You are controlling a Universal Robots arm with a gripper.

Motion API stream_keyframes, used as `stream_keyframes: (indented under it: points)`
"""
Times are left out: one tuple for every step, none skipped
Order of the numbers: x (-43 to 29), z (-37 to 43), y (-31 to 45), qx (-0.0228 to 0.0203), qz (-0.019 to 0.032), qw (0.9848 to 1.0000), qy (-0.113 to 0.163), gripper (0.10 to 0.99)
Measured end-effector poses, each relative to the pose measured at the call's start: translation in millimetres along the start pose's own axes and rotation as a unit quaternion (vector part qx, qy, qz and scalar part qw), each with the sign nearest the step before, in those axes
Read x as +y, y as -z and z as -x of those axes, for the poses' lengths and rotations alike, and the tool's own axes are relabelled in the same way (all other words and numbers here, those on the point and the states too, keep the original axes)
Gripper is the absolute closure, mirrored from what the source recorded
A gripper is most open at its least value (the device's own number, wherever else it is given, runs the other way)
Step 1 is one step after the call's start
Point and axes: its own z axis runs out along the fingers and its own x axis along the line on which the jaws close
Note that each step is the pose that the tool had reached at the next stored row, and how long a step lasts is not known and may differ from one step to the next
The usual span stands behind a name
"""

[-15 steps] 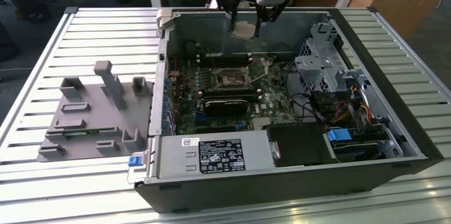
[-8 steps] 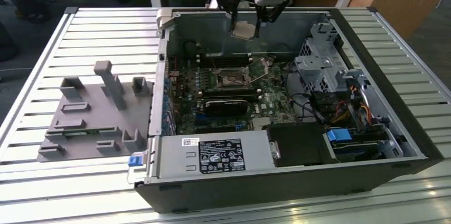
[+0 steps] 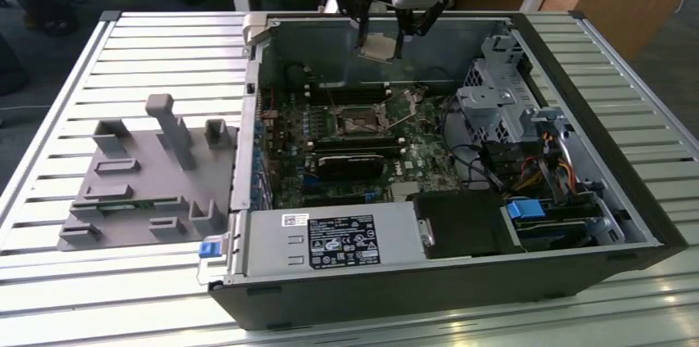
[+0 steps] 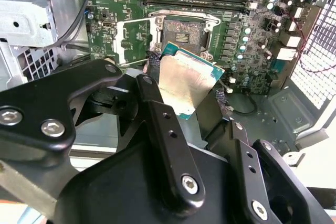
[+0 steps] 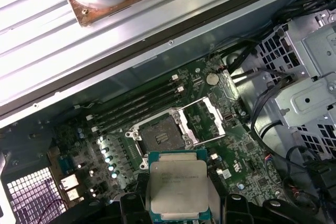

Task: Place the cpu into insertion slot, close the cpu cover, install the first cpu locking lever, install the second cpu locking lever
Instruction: 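Place the cpu into insertion slot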

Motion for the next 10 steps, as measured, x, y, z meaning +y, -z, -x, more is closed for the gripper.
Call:
stream_keyframes:
  points:
    - [0.0, 0.0, 0.0, -0.0002, 0.0, 1.0, -0.002, 0.561]
    - [0.0, 0.0, -0.1, -0.0003, 0.0, 1.0, -0.003, 0.561]
    - [0.0, 0.0, -0.1, -0.0005, 0.0001, 1.0, -0.005, 0.561]
    - [0.0, 0.0, -0.2, -0.0006, 0.0001, 1.0, -0.007, 0.561]
    - [0.0, 0.0, -0.2, -0.0008, 0.0002, 1.0, -0.009, 0.561]
    - [0.0, 0.0, -0.3, -0.001, 0.0002, 0.9999, -0.011, 0.561]
    - [0.0, 0.0, -0.4, -0.0012, 0.0003, 0.9999, -0.013, 0.561]
    - [0.0, 0.0, -0.4, -0.0014, 0.0003, 0.9999, -0.015, 0.561]
    - [0.0, 0.0, -0.5, -0.0016, 0.0003, 0.9998, -0.017, 0.561]
    - [0.0, 0.0, -0.5, -0.0018, 0.0004, 0.9998, -0.02, 0.561]
